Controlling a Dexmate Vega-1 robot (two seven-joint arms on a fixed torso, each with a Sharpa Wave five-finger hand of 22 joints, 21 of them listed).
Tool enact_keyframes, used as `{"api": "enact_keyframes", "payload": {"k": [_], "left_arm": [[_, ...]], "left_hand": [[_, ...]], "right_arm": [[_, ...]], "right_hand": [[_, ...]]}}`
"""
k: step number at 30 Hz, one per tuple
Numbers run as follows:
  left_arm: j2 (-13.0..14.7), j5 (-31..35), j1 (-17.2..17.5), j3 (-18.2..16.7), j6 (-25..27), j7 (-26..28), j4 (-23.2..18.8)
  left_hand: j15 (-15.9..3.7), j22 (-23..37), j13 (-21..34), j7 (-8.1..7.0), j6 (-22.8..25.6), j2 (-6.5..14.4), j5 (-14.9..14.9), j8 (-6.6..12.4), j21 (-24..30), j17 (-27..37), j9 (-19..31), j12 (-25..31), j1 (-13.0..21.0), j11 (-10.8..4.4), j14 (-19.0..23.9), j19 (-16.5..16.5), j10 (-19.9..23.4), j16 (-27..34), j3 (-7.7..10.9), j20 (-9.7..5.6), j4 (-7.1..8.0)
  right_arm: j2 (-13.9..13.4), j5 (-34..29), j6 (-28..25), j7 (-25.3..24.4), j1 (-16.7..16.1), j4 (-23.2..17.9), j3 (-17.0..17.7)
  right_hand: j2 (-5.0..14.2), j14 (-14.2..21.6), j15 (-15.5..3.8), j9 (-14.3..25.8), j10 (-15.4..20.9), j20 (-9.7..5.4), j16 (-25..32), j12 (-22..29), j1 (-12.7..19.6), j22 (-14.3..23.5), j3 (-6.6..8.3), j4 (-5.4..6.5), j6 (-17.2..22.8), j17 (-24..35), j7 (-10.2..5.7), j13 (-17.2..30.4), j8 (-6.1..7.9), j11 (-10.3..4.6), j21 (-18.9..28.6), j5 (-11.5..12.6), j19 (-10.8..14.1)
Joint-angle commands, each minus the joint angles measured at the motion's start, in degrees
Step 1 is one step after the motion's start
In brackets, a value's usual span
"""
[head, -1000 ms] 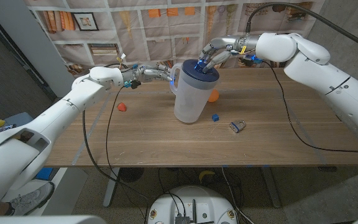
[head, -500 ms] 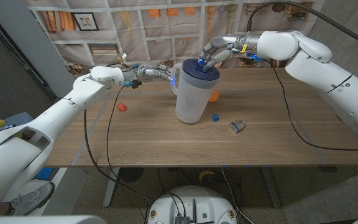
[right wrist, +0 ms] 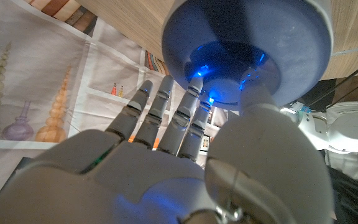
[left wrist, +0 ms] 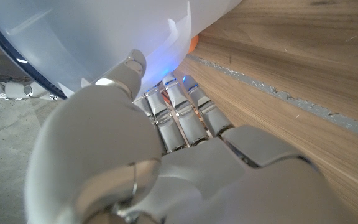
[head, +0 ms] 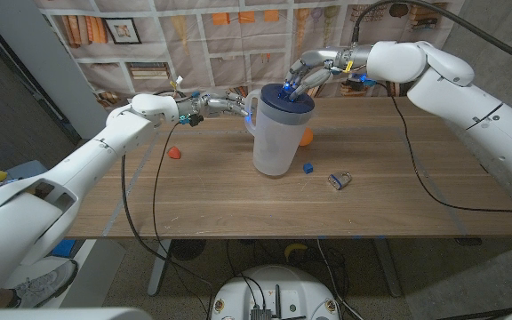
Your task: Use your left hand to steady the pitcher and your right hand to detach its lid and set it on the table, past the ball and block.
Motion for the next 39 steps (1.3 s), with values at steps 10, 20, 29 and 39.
{"api": "enact_keyframes", "payload": {"k": [10, 20, 29, 39], "left_arm": [[-0.5, 0.4, -0.8, 0.3, 0.0, -0.4, 1.2], [-0.7, 1.0, -1.4, 0.6, -0.4, -0.5, 1.7], [-1.0, 1.4, -2.1, 0.9, -0.4, -0.8, 2.3], [-1.4, 2.0, -2.8, 1.4, -0.4, -1.2, 2.9]], "left_hand": [[-6.93, 0.2, 0.3, 0.09, 0.5, 1.5, 0.3, 0.28, 0.0, 0.4, 0.3, 0.5, 2.0, -1.21, 0.3, -0.1, 1.5, 0.4, 0.31, -6.71, -0.12], [-6.97, 0.2, 0.3, 0.11, 0.4, 1.6, 0.3, 0.24, 0.0, 0.4, 0.3, 0.5, 2.3, -1.23, 0.3, -0.1, 1.6, 0.5, 0.24, -6.69, -0.15], [-6.99, 0.2, 0.3, 0.13, 0.5, 1.6, 0.4, 0.29, 0.0, 0.4, 0.3, 0.6, 2.7, -1.28, 0.4, -0.1, 1.7, 0.5, 0.24, -6.69, -0.26], [-6.99, 0.2, 0.3, 0.06, 0.5, 1.6, 0.4, 0.29, 0.0, 0.5, 0.3, 0.6, 3.1, -1.29, 0.4, -0.1, 1.7, 0.5, 0.14, -6.71, -0.28]], "right_arm": [[0.2, 0.9, -0.1, 1.3, 1.7, 1.4, -0.4], [0.5, 1.6, 0.2, 3.4, 3.2, 2.3, -1.1], [0.8, 1.8, 0.7, 3.8, 3.8, 3.2, -1.5], [0.8, 1.8, 1.1, 3.4, 3.9, 3.4, -1.4]], "right_hand": [[7.69, 0.8, -7.78, 0.1, 3.4, 0.05, 0.4, 0.6, 0.4, 0.2, -0.06, -0.04, 8.1, 0.0, -2.31, 0.6, 1.18, -2.14, 0.2, 0.5, 0.6], [7.76, 1.0, -7.89, -0.1, 3.8, 0.14, 0.3, 0.6, 0.3, 0.2, -0.09, -0.13, 8.5, 0.0, -2.31, 0.8, 1.26, -2.12, 0.2, 0.5, 0.6], [7.85, 1.4, -8.04, -0.2, 4.1, 0.24, 0.4, 0.7, 0.2, 0.1, -0.11, -0.24, 8.8, 0.0, -2.32, 1.0, 1.26, -2.10, 0.2, 0.5, 0.7], [7.88, 1.6, -8.15, -0.2, 4.5, 0.23, 0.3, 0.7, 0.2, 0.1, -0.11, -0.38, 9.0, 0.0, -2.31, 1.2, 1.25, -2.10, 0.2, 0.5, 0.8]]}}
